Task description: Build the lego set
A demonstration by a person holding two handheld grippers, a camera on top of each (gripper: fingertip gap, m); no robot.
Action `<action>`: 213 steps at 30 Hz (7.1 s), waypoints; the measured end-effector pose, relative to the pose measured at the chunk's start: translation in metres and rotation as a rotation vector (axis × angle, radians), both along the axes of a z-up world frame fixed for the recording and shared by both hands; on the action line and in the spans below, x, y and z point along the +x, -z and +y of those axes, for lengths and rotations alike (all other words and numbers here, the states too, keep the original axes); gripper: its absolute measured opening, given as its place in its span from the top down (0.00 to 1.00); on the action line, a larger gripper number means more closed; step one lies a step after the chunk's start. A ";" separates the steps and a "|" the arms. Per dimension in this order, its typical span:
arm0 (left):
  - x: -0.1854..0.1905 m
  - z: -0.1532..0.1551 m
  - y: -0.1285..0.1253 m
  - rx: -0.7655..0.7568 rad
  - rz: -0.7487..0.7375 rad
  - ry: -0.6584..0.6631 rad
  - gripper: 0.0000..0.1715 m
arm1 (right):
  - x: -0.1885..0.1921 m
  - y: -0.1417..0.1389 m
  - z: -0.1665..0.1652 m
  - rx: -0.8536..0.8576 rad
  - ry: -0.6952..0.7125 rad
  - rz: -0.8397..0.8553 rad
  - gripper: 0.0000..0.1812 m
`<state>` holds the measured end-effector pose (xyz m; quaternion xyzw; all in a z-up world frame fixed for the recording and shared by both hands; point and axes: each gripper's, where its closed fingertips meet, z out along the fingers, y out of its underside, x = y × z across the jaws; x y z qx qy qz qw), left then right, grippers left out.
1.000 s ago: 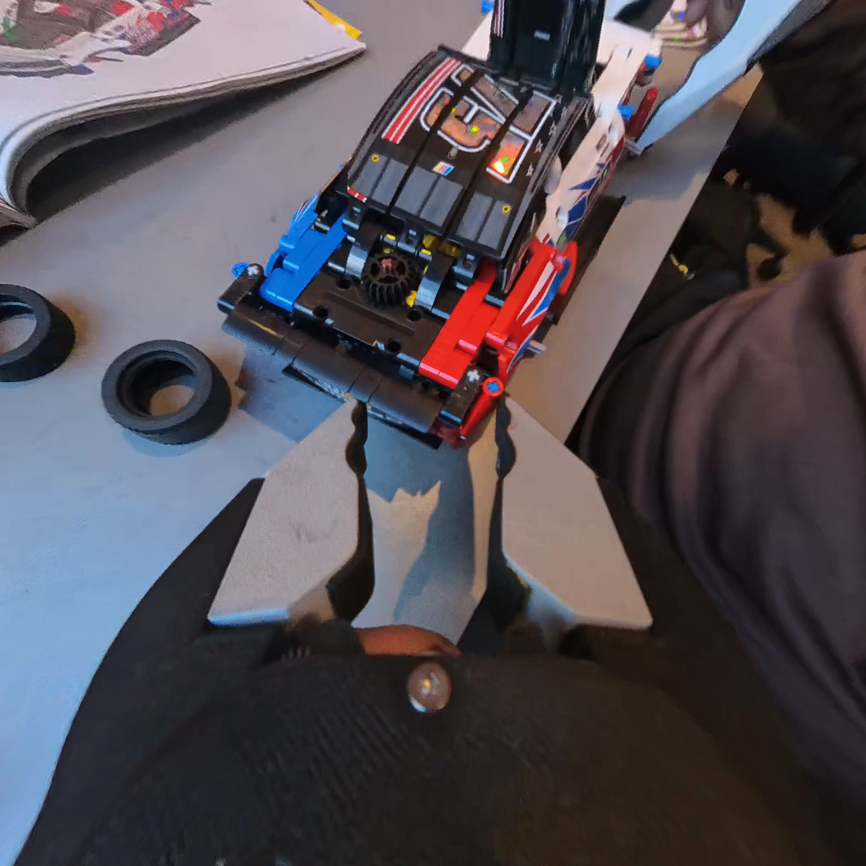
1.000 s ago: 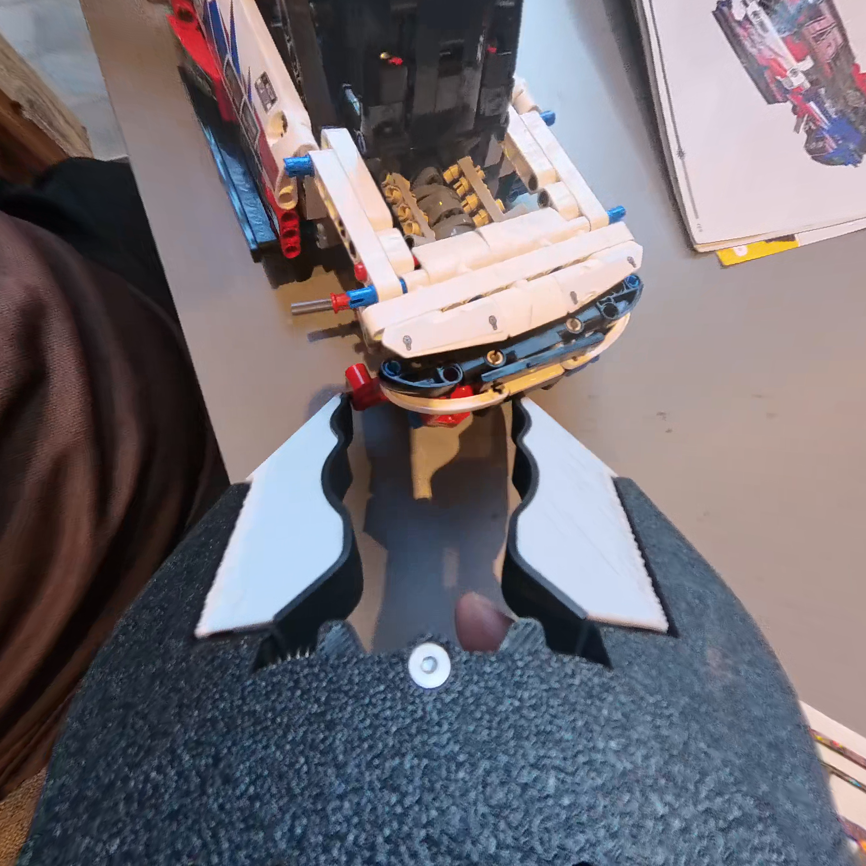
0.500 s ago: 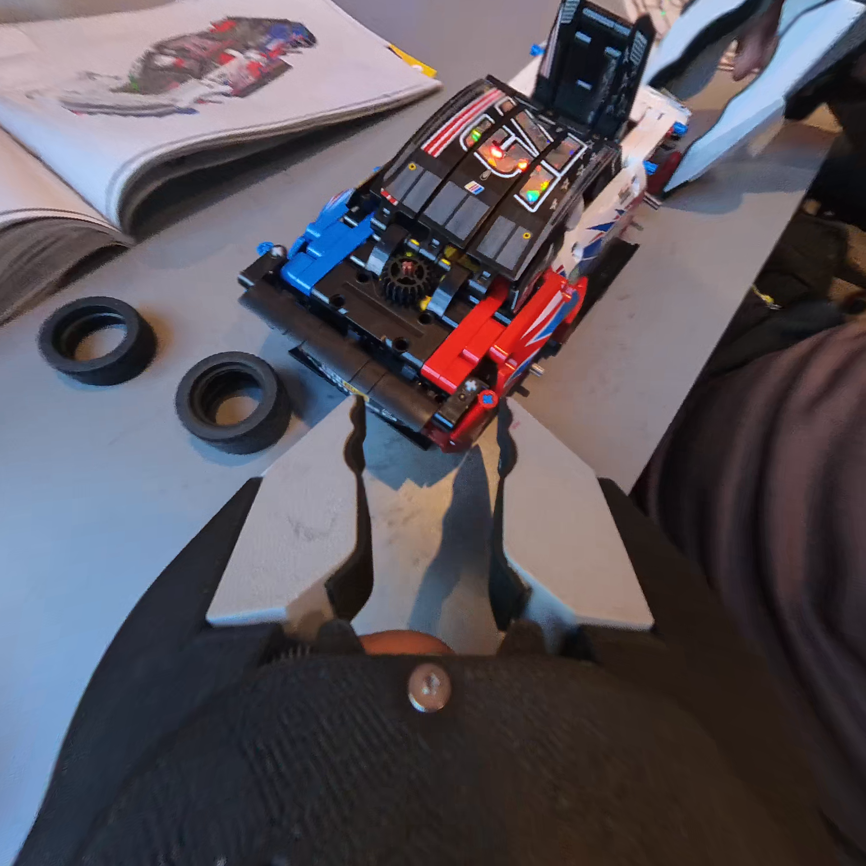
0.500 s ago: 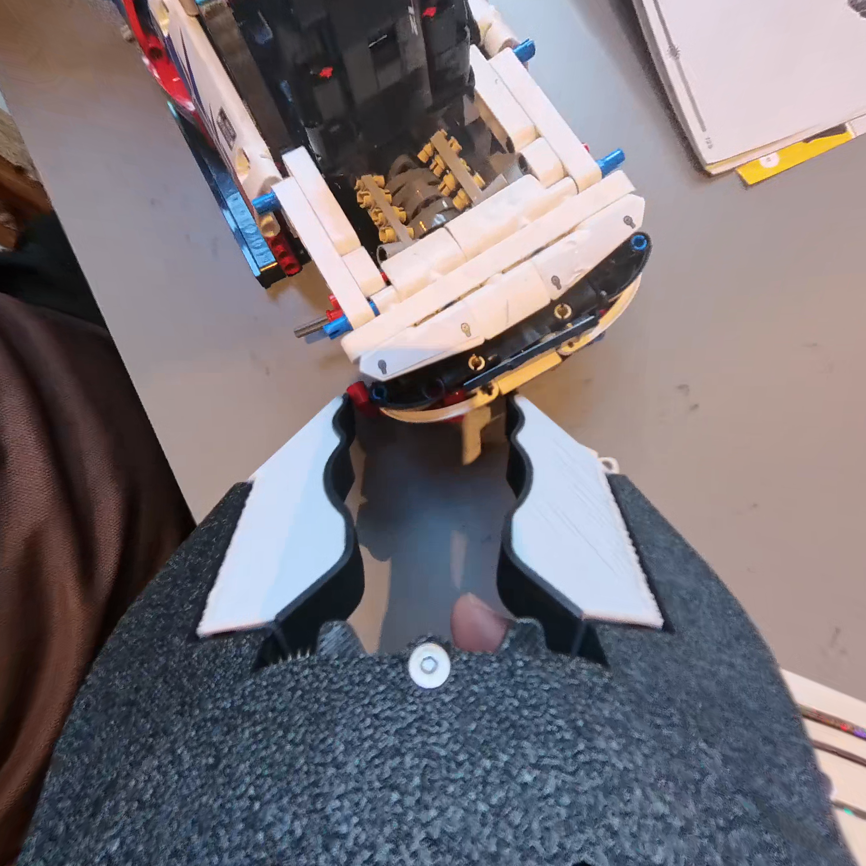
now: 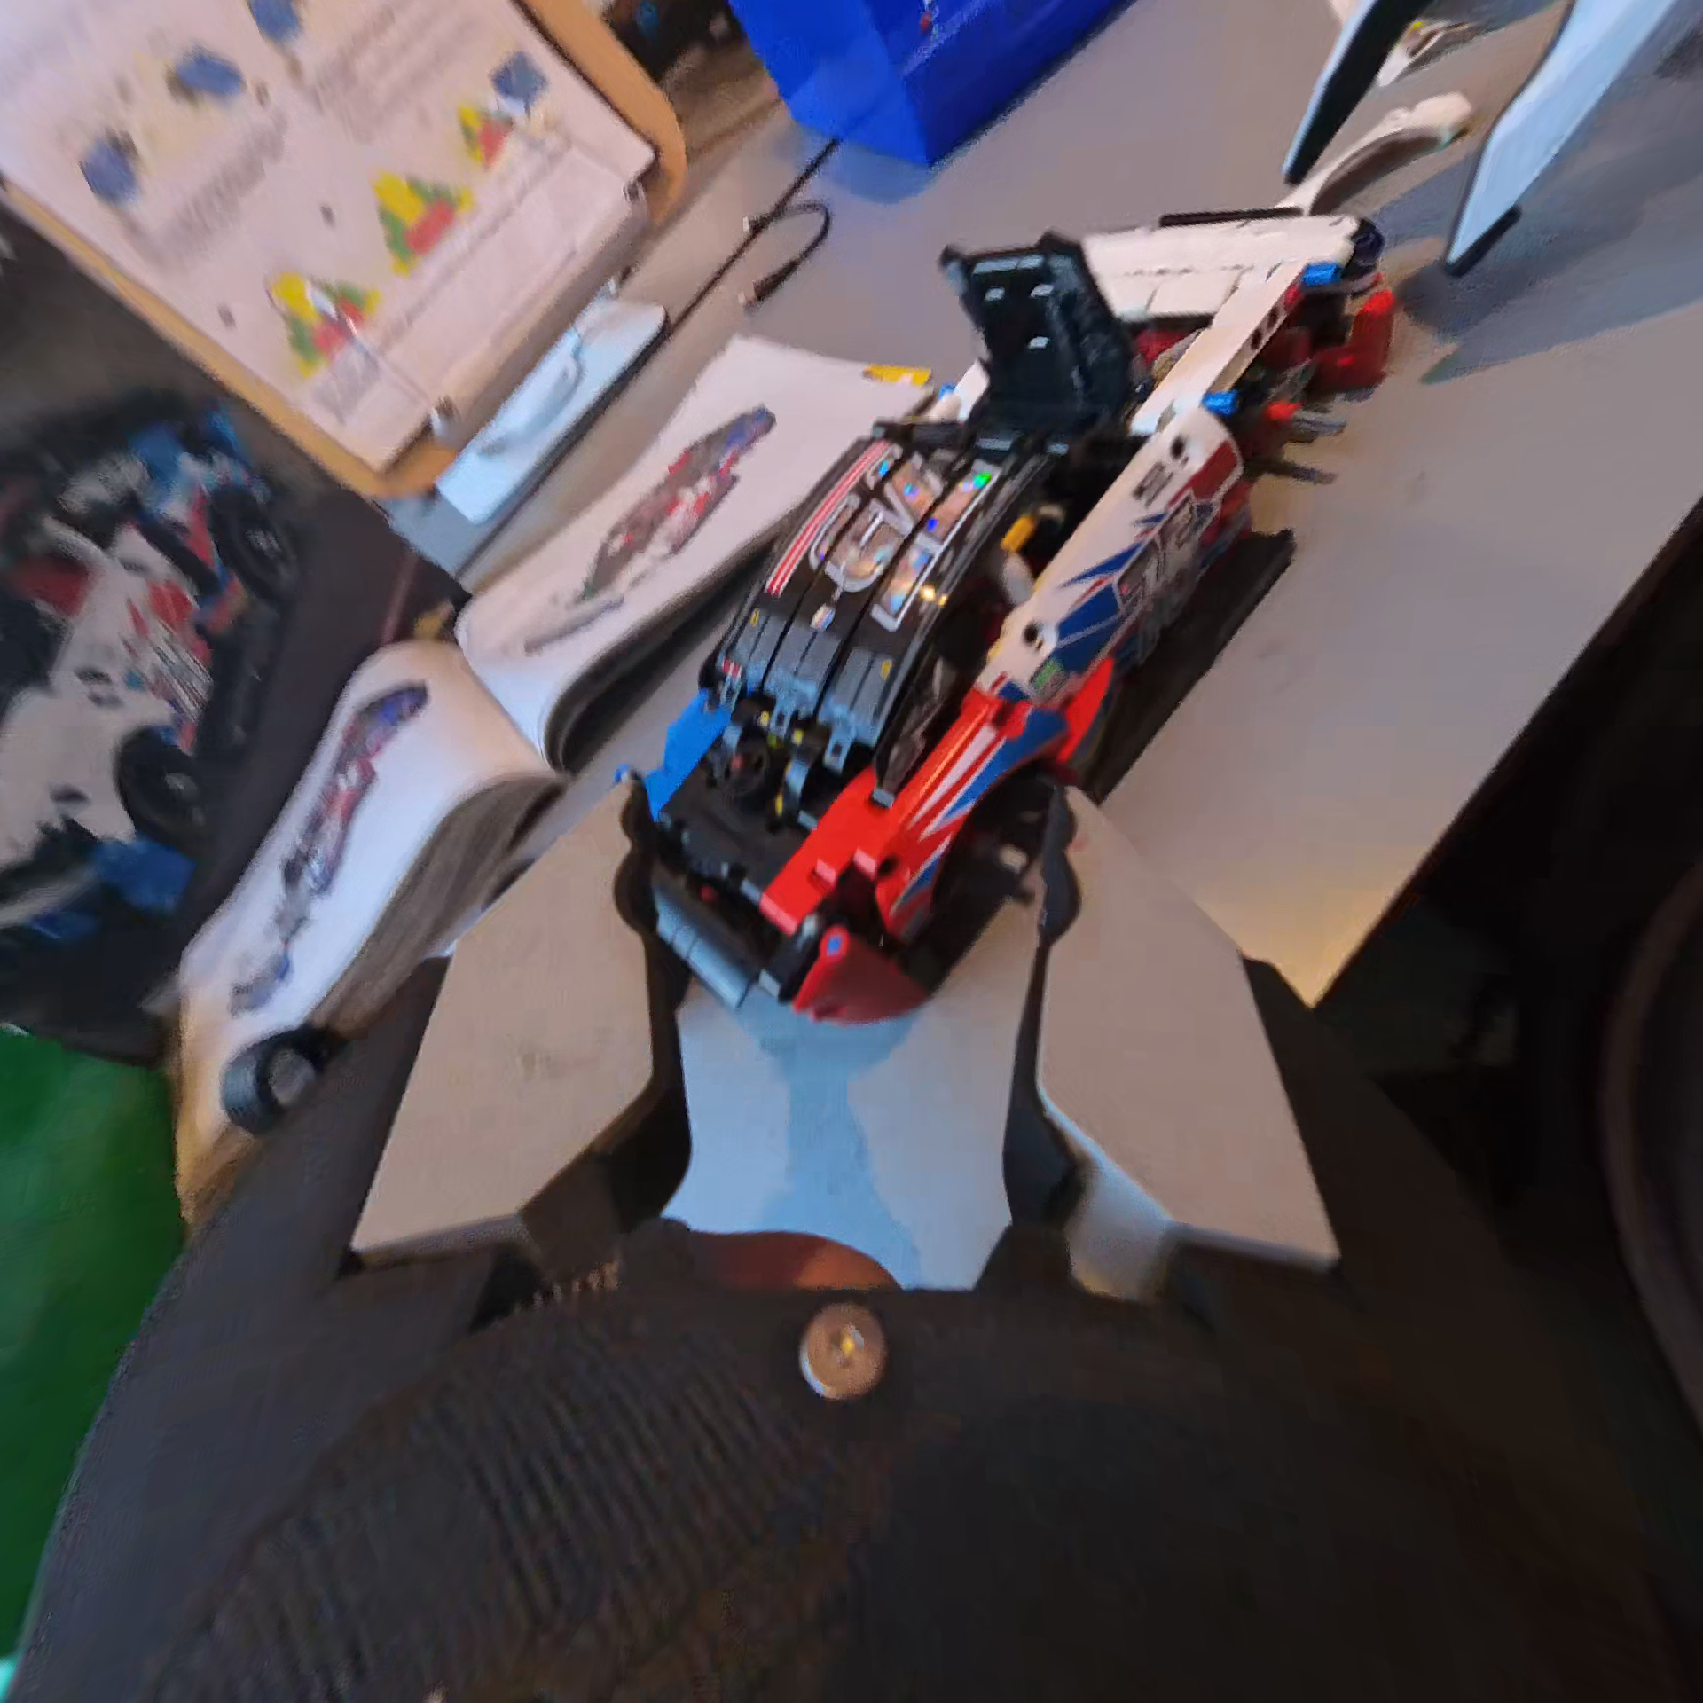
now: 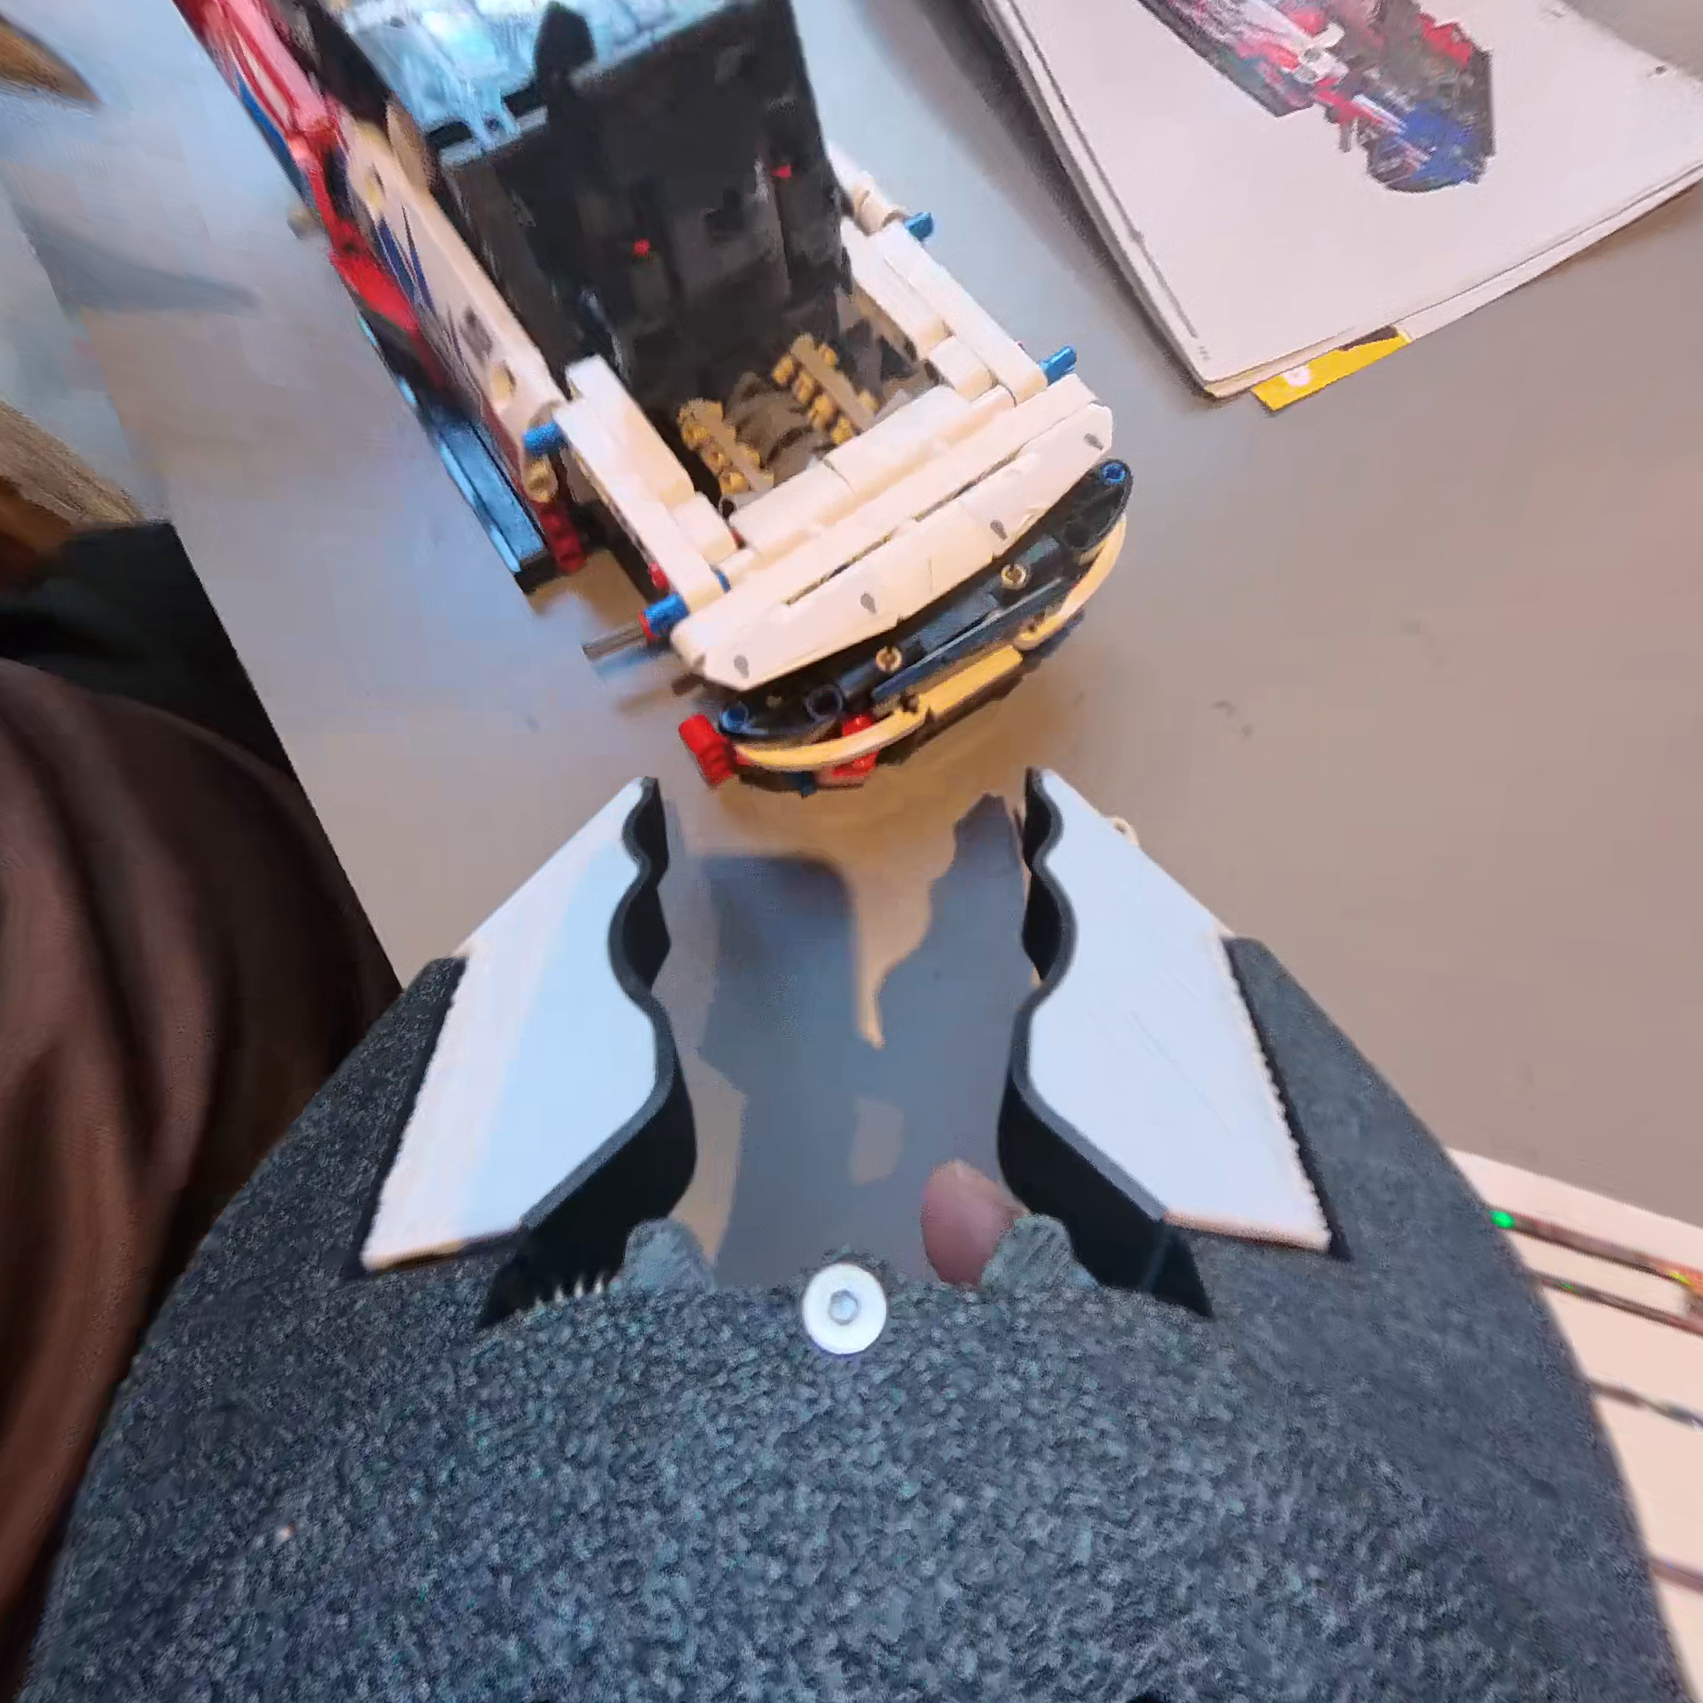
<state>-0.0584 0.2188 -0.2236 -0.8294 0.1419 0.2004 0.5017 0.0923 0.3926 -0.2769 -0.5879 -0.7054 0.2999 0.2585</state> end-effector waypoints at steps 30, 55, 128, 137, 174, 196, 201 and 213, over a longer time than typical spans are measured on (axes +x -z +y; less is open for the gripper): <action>-0.117 -0.024 0.027 -0.081 -0.160 -0.157 0.64 | 0.000 -0.025 0.072 0.237 0.218 0.301 0.61; -0.153 -0.005 -0.028 0.009 0.316 -0.178 0.88 | -0.025 -0.011 0.002 0.059 -0.165 0.072 0.66; 0.096 0.132 0.041 -0.542 0.174 0.308 0.92 | -0.023 0.015 -0.013 -0.098 -0.278 -0.178 0.64; 0.093 0.133 0.043 -0.532 0.245 0.299 0.92 | -0.032 0.018 -0.011 -0.063 -0.264 -0.165 0.69; 0.006 0.086 0.078 -0.915 -0.006 0.437 0.22 | -0.044 0.024 -0.003 0.025 -0.436 -0.220 0.59; 0.033 0.089 0.071 -0.831 -0.054 0.526 0.27 | -0.017 0.025 -0.006 0.082 -0.374 -0.275 0.52; 0.033 0.089 0.070 -0.834 -0.047 0.527 0.27 | -0.017 0.029 -0.007 0.082 -0.401 -0.303 0.52; 0.039 0.102 0.056 -0.796 -0.005 0.549 0.28 | -0.010 0.001 0.000 0.105 -0.340 -0.245 0.53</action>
